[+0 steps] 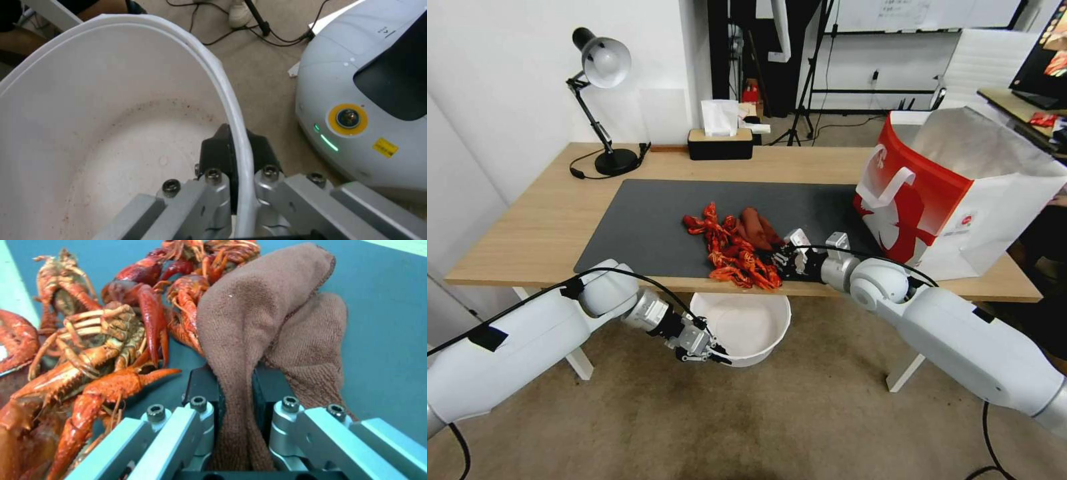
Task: Sweep shrimp from table into container with towel, then put container into takeout bag.
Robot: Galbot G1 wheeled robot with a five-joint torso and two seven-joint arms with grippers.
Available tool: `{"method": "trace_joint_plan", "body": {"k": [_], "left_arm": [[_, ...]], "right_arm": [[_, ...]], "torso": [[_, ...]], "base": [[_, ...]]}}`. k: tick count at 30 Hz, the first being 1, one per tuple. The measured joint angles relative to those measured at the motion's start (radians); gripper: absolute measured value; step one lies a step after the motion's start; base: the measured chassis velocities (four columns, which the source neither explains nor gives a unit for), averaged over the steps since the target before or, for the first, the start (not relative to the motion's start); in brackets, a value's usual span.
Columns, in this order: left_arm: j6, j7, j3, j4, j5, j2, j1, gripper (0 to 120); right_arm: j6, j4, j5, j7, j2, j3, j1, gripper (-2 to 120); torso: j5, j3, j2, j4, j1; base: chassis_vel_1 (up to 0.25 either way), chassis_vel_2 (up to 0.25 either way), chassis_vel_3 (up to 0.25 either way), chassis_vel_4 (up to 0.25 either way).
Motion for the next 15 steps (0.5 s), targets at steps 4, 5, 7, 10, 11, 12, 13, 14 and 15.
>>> {"method": "trace_joint_plan", "body": {"k": [4, 5, 7, 10, 11, 12, 13, 14, 15], "left_arm": [[0.000, 0.000, -0.001, -0.003, 0.000, 0.002, -0.001, 0], [0.000, 0.000, -0.001, -0.003, 0.000, 0.002, -0.001, 0], [0.000, 0.000, -0.001, -0.006, 0.000, 0.003, -0.001, 0], [0.000, 0.000, -0.001, -0.008, 0.000, 0.002, 0.001, 0], [0.000, 0.000, -0.002, -0.009, 0.000, 0.002, 0.002, 0], [0.000, 0.000, -0.002, -0.009, 0.000, 0.002, 0.003, 0], [0.000, 0.000, -0.002, -0.009, 0.000, 0.002, 0.003, 0], [0.000, 0.000, -0.003, -0.009, 0.000, 0.002, 0.003, 0], [0.000, 0.000, -0.003, -0.010, 0.001, 0.002, 0.003, 0]], "right_arm": [[0.000, 0.024, -0.012, 0.000, -0.010, 0.014, -0.023, 10], [0.000, 0.024, -0.012, 0.000, -0.010, 0.014, -0.023, 10], [-0.001, 0.037, -0.016, -0.001, -0.015, 0.021, -0.034, 10], [-0.002, 0.054, -0.020, -0.002, -0.022, 0.031, -0.049, 10], [-0.002, 0.061, -0.022, -0.003, -0.026, 0.037, -0.057, 10], [-0.002, 0.068, -0.024, -0.004, -0.030, 0.043, -0.065, 10], [-0.002, 0.068, -0.024, -0.004, -0.030, 0.043, -0.065, 10], [-0.002, 0.074, -0.026, -0.005, -0.033, 0.047, -0.071, 10], [-0.002, 0.082, -0.029, -0.007, -0.037, 0.052, -0.079, 10]], "torso": [[0.0000, 0.000, 0.000, 0.0001, 0.000], [0.0000, 0.000, 0.000, 0.0001, 0.000], [0.0000, 0.000, 0.000, 0.0001, 0.000], [-0.0001, 0.000, 0.000, 0.0000, 0.000], [0.0000, 0.000, 0.000, 0.0000, 0.000], [0.0000, 0.000, 0.000, 0.0000, 0.000], [0.0000, 0.000, 0.000, 0.0000, 0.000], [-0.0001, 0.000, 0.000, 0.0000, 0.000], [-0.0001, 0.000, 0.000, 0.0000, 0.000]], "base": [[0.000, 0.000, 0.000, 0.000], [0.000, 0.000, 0.000, 0.000], [0.000, 0.000, 0.000, 0.000], [0.000, 0.000, 0.000, 0.000], [0.000, 0.000, 0.000, 0.000], [0.000, 0.000, 0.000, 0.000], [0.000, 0.000, 0.000, 0.000], [0.000, 0.000, 0.000, 0.000], [0.000, 0.000, 0.000, 0.000]]}}
